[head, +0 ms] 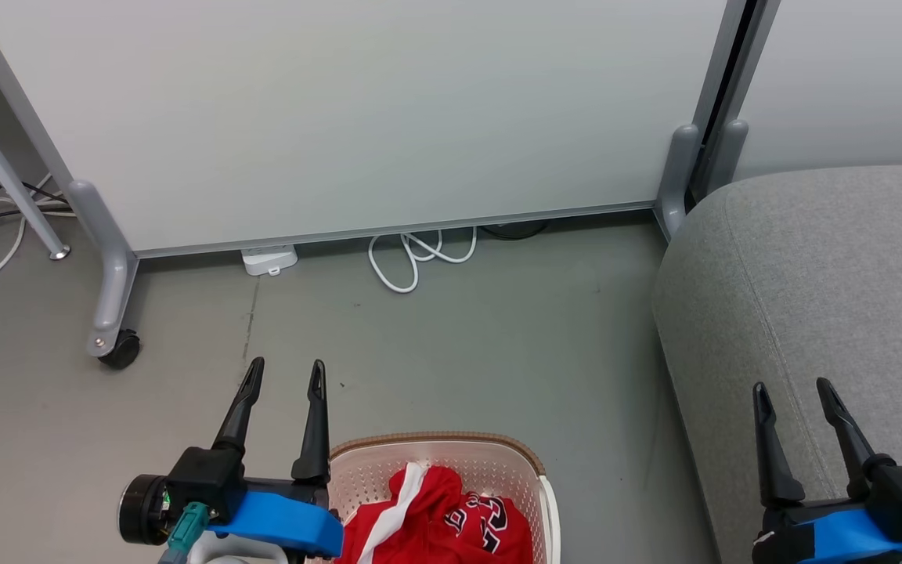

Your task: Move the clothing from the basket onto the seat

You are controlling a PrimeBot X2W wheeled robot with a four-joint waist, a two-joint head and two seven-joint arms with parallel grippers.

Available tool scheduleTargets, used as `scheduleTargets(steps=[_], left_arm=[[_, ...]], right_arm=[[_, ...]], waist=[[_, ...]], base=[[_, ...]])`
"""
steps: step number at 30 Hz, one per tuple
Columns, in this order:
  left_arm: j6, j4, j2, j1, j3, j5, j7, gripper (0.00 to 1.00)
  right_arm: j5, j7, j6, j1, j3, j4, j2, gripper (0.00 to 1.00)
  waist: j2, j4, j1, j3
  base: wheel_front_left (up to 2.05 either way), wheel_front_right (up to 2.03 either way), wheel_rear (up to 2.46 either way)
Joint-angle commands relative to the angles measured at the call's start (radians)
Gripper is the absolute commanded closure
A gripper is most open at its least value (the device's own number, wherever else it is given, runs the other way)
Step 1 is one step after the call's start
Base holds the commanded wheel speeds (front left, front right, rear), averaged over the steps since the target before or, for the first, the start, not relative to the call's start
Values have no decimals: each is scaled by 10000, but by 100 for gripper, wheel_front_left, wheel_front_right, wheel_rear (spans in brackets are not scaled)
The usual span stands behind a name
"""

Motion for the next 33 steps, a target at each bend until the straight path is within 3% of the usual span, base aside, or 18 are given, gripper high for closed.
scheduleTargets(steps=[1,17,33], left_arm=[[23,-36,-14,-74,-36,-11,-52,0],[167,391,-14,-85,100,177,-51,0],[154,1817,122,-868,782,393,-44,0]], right_arm=[[-60,-38,22,105,-20,-47,-52,0],[2,9,22,-119,170,-196,-51,0],[248,-51,14,-1171,1209,-507,-42,0]], waist=[[0,-5,0,9],[0,-253,0,416],[0,-1572,0,2592]], base=[[0,0,0],[0,0,0],[0,0,0]])
